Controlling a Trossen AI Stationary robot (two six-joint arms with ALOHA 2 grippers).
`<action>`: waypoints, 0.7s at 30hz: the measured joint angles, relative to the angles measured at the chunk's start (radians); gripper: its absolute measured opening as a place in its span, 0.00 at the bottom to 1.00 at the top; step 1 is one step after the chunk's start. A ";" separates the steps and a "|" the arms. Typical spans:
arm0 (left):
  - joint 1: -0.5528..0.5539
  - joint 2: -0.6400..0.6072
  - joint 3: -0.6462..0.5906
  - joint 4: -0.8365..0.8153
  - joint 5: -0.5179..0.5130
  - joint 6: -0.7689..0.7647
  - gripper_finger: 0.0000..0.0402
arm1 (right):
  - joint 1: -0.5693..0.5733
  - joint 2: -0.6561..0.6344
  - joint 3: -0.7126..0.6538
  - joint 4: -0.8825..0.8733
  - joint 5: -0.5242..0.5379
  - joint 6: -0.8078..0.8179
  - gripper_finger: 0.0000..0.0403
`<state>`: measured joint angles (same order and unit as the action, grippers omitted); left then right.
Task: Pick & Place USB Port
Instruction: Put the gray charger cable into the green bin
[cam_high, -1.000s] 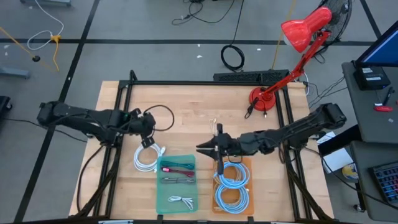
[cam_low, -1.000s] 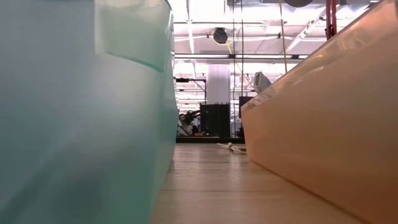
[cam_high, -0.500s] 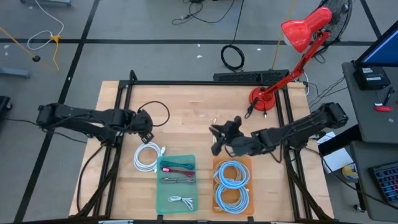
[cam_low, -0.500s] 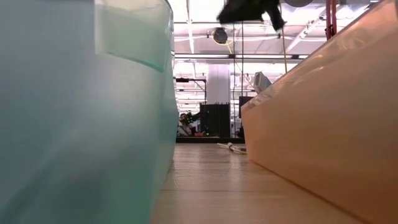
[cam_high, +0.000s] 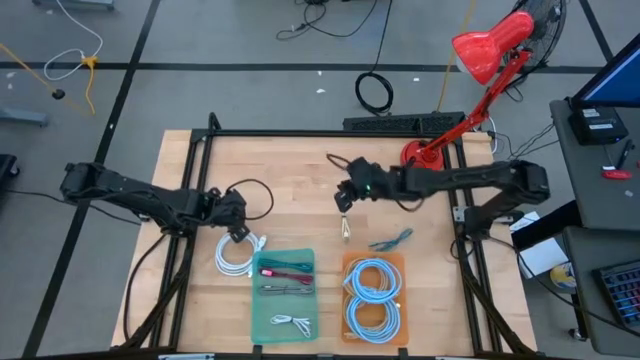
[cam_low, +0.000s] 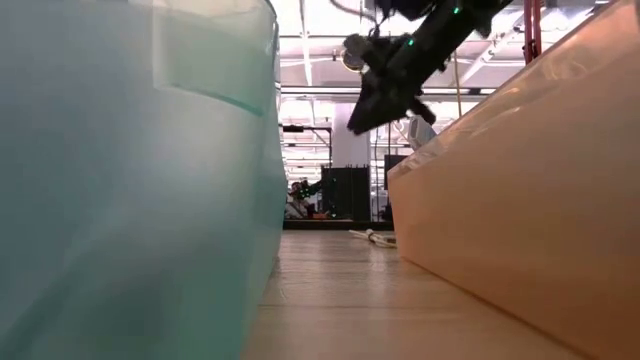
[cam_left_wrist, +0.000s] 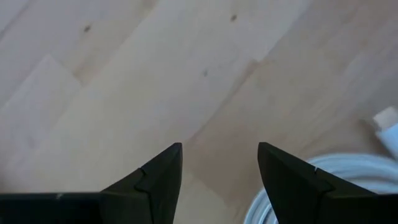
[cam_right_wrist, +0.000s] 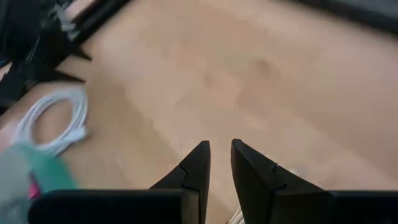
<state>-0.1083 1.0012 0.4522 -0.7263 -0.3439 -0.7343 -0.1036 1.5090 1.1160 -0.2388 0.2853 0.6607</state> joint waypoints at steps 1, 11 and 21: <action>-0.004 0.000 -0.001 -0.006 0.000 0.008 0.53 | -0.028 0.012 0.000 0.003 -0.066 -0.004 0.15; -0.012 0.000 -0.001 0.033 -0.092 0.109 0.53 | -0.173 0.198 -0.001 0.017 -0.599 0.026 0.15; -0.001 0.000 -0.001 0.185 -0.249 0.251 0.53 | -0.166 0.267 0.001 0.223 -0.685 0.113 0.15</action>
<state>-0.1093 1.0012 0.4511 -0.5409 -0.5934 -0.4833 -0.2692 1.7761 1.1172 -0.0160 -0.3997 0.7737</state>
